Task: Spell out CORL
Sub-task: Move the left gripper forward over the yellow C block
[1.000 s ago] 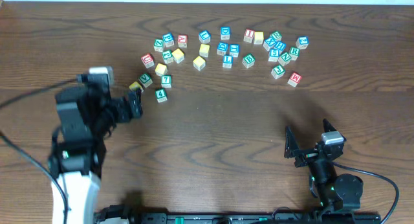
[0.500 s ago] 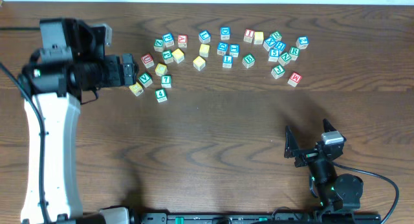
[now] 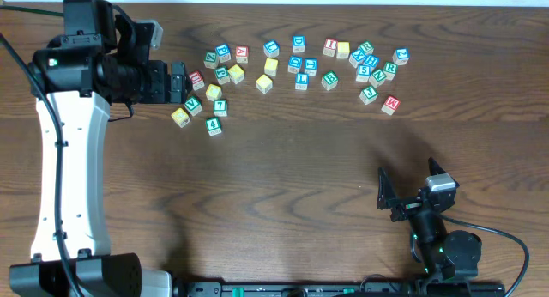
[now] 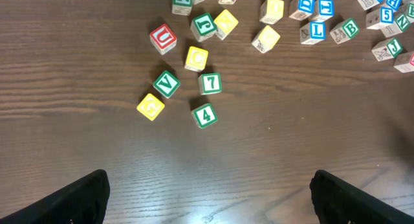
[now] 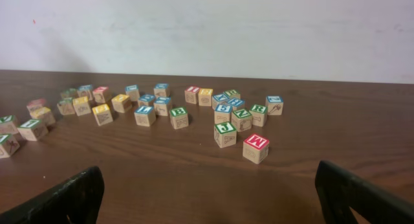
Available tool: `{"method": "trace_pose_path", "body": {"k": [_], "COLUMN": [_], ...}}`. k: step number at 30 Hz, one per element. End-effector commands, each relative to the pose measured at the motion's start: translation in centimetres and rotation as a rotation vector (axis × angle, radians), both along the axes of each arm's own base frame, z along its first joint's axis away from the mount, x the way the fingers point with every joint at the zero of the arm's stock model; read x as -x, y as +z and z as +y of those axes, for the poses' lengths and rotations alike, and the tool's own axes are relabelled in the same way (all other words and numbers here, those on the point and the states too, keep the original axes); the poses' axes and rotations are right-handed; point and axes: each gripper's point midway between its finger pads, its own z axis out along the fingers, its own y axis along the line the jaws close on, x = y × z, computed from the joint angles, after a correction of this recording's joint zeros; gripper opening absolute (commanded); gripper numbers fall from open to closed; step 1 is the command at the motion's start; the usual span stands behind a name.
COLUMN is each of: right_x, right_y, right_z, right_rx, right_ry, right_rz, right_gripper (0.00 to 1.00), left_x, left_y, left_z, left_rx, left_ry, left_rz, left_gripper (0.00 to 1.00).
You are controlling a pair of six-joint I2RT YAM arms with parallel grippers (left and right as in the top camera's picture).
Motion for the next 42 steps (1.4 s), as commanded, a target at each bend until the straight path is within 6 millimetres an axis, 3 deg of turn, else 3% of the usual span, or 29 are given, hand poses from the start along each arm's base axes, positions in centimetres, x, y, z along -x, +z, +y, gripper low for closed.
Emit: {"method": "trace_pose_path", "body": {"k": [1,6,10,14,19,27,33,42], "right_x": [0.0,0.0,0.0,0.0,0.0,0.0,0.0,0.0], "right_y": [-0.1,-0.1,-0.1,-0.1,-0.1,-0.1,-0.1,1.2], "right_z": [0.0,0.0,0.0,0.0,0.0,0.0,0.0,0.2], "right_rx": [0.01,0.01,0.01,0.01,0.01,0.01,0.011,0.0], "right_ry": [0.0,0.0,0.0,0.0,0.0,0.0,0.0,0.014], "right_rz": [0.002,0.002,0.002,0.002,0.002,0.002,0.002,-0.048], "right_gripper": [0.99,0.99,0.99,0.99,0.99,0.99,0.99,0.99], "left_x": [-1.0,-4.0,-5.9,-7.6,-9.1,-10.5,-10.4,-10.2], "left_y": [1.3,0.9,-1.2,-5.4,-10.1,-16.3,-18.2,-18.3], "left_z": [-0.2,-0.6,-0.7,-0.5,-1.3,-1.7,-1.7,-1.7], "left_rx": [0.001,-0.002,-0.032,-0.106,-0.118,-0.093,-0.093,-0.093], "left_ry": [-0.015,-0.028,-0.03,-0.017,-0.035,0.013,0.015,0.015], "left_rz": [-0.06,-0.125,-0.107,-0.031,0.051,0.158,0.199,0.203], "left_gripper": [0.98,0.98,0.98,1.0,0.89,0.89,0.89,0.89]}}
